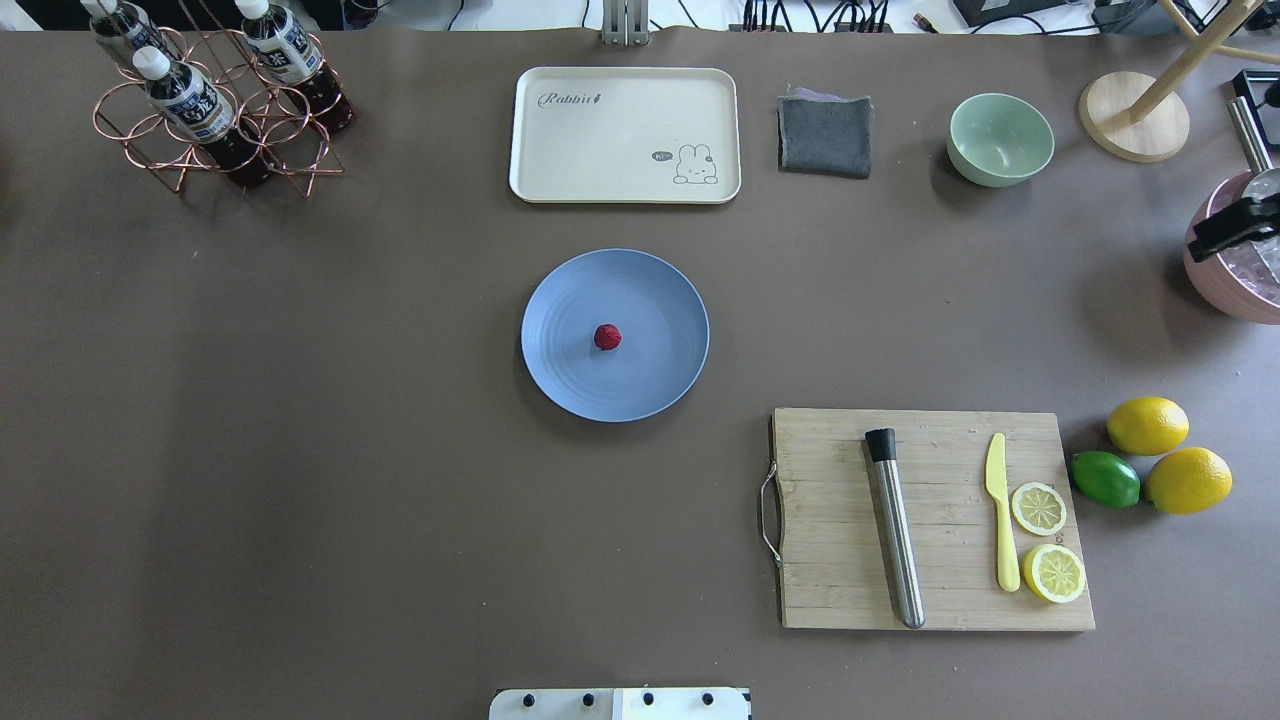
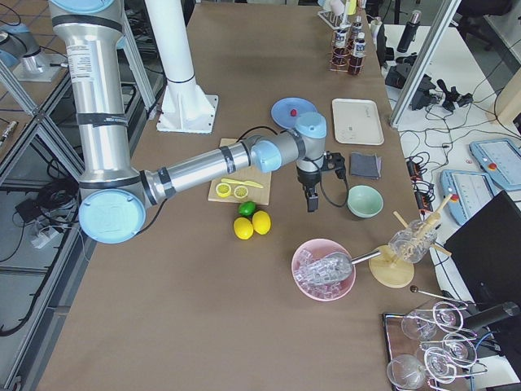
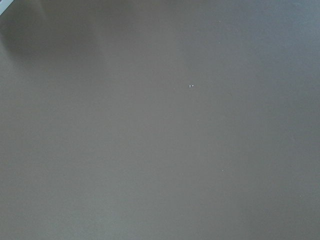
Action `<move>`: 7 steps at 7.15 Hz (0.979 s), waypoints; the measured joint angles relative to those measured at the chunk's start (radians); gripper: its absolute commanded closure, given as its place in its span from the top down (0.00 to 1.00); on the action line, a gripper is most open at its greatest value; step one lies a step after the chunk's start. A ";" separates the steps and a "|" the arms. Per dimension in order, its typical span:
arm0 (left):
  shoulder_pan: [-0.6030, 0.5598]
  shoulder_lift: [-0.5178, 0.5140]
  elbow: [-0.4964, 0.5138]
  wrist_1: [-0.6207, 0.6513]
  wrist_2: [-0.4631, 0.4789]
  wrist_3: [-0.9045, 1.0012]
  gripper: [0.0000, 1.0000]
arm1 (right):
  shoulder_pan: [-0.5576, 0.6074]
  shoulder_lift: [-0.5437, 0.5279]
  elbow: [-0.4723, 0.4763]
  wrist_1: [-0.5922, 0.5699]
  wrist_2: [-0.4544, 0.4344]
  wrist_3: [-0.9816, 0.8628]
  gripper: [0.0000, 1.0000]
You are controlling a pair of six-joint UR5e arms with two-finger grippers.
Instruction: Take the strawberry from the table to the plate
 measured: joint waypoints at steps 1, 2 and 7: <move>-0.001 -0.001 -0.002 -0.001 0.000 0.000 0.99 | 0.071 -0.056 -0.002 -0.002 0.010 -0.114 1.00; -0.001 -0.005 -0.003 -0.001 0.001 -0.001 0.99 | 0.128 -0.102 -0.004 -0.004 0.013 -0.195 1.00; 0.002 -0.066 -0.001 0.003 0.007 -0.194 0.99 | 0.234 -0.164 -0.104 0.007 0.010 -0.293 1.00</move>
